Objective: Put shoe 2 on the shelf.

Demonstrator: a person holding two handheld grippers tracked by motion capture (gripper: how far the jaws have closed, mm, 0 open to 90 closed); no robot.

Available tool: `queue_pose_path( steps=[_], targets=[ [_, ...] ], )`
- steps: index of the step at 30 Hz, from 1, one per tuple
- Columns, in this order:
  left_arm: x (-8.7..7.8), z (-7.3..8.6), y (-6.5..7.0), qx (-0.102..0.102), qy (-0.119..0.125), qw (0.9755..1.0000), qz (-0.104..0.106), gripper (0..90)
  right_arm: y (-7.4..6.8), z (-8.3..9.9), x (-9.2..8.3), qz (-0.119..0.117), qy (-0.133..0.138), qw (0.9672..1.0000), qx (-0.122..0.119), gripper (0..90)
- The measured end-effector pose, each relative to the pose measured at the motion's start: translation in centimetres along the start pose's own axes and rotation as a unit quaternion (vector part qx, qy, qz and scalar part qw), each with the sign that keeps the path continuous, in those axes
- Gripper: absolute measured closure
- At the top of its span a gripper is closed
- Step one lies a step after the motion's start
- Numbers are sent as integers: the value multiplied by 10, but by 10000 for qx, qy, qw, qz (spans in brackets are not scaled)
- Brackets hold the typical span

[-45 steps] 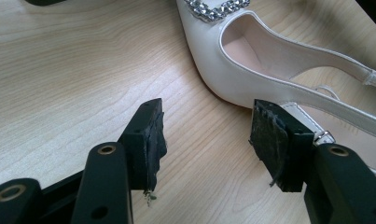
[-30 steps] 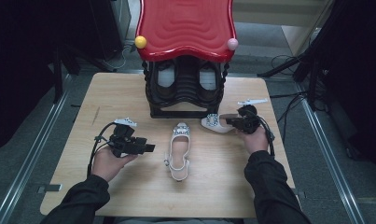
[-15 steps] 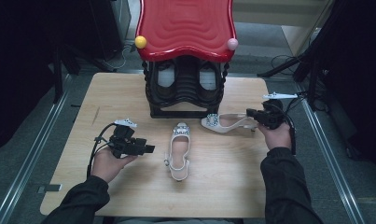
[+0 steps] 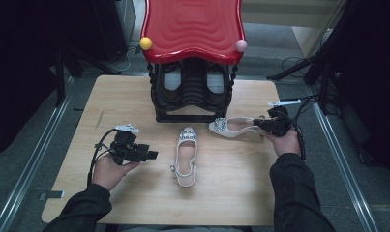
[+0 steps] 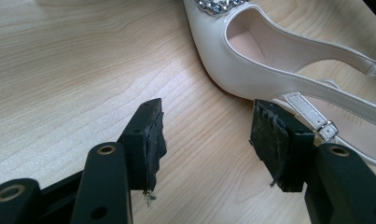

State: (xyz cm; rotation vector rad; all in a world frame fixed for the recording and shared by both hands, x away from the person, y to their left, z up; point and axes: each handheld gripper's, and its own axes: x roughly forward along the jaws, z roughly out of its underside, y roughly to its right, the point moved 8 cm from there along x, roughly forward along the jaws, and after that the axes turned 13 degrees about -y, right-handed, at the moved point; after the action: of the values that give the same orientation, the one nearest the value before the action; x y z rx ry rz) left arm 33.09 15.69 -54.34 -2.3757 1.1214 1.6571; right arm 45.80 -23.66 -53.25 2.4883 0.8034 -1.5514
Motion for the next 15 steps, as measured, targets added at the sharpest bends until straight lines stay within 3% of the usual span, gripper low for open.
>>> queue_pose_path(
  steps=[15],
  targets=[
    [5, -10, 5, 157, -22, 9998, 77, 446, -26, 17, 4, -436, -185, 9988, 107, 900]
  ],
)
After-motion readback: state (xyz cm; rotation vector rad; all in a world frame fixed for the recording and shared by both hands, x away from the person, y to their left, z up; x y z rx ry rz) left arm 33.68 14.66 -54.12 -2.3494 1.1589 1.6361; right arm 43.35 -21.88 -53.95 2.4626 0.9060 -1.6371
